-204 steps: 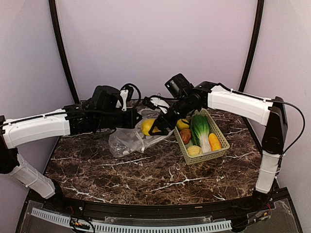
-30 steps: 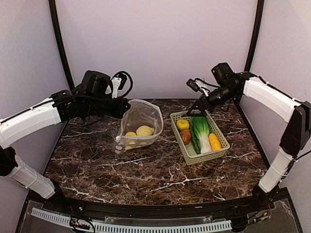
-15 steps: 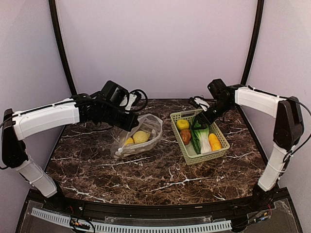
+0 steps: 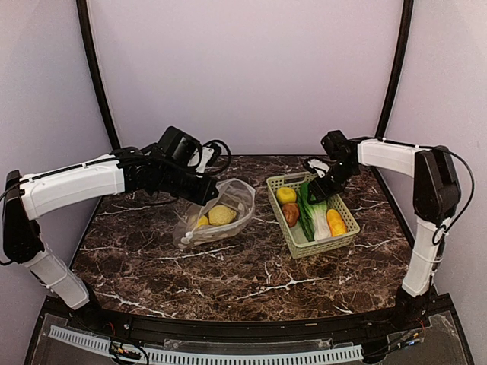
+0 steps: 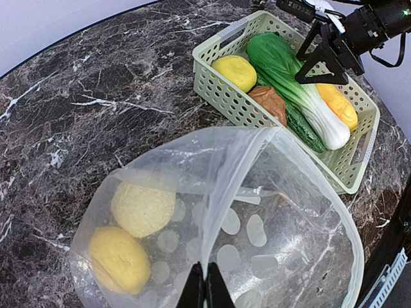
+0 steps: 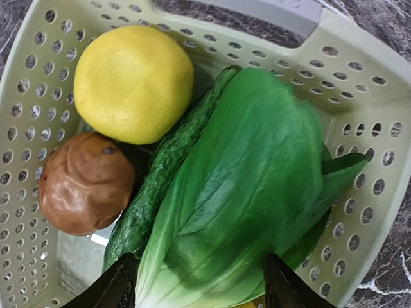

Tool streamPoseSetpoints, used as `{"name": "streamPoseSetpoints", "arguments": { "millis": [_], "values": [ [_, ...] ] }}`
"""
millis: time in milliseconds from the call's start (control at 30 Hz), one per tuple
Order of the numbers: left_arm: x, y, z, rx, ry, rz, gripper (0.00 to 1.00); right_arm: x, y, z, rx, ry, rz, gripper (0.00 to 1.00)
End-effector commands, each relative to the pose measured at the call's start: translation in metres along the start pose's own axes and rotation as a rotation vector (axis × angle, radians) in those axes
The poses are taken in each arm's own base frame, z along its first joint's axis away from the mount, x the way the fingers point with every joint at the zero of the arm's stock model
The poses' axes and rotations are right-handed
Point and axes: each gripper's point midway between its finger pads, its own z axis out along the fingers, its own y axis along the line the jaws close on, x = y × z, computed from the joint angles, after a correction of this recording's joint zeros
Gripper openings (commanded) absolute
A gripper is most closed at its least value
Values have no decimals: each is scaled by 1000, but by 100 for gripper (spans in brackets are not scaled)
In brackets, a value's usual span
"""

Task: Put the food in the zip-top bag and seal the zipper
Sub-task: Pick up the fake vegetable from the bin.

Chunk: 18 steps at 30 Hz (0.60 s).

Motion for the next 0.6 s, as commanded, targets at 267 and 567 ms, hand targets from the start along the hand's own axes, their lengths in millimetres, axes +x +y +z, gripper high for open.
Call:
{"name": "streamPoseSetpoints", "arguments": {
  "millis": [267,567],
  "values": [
    [8,-7,-8,61,4,-33,1,-19,-28,25,100,53,144,66],
    [9,-7,-12,62,-3,-46,1,-11,-19,41,38,94,209,59]
  ]
}}
